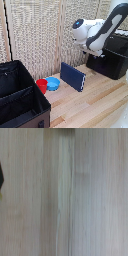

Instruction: Please move the gripper into proximity with the fryer handle. Once close enough, gingerly grasp the handle and gently tug the fryer basket open in your direction.

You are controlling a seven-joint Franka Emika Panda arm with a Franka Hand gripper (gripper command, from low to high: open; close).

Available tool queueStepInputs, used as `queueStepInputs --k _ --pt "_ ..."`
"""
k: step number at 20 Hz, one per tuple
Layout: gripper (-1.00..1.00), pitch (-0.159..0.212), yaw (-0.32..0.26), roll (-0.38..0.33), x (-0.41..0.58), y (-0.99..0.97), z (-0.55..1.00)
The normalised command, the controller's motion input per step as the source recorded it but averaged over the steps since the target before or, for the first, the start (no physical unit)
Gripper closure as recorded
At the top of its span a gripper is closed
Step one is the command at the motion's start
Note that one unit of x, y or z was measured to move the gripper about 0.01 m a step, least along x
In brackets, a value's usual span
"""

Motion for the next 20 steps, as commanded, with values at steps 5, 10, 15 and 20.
queueStepInputs --k 5,10,15,20 --pt "-1.00 -0.015 0.042 0.000 -0.001 -0.69 -0.16" --pt "-1.00 0.000 0.050 0.008 0.025 -0.57 -0.16" --pt "-1.00 0.000 0.062 0.000 0.123 -0.43 -0.13" --pt "1.00 0.002 0.022 0.001 0.068 -0.15 -0.03"
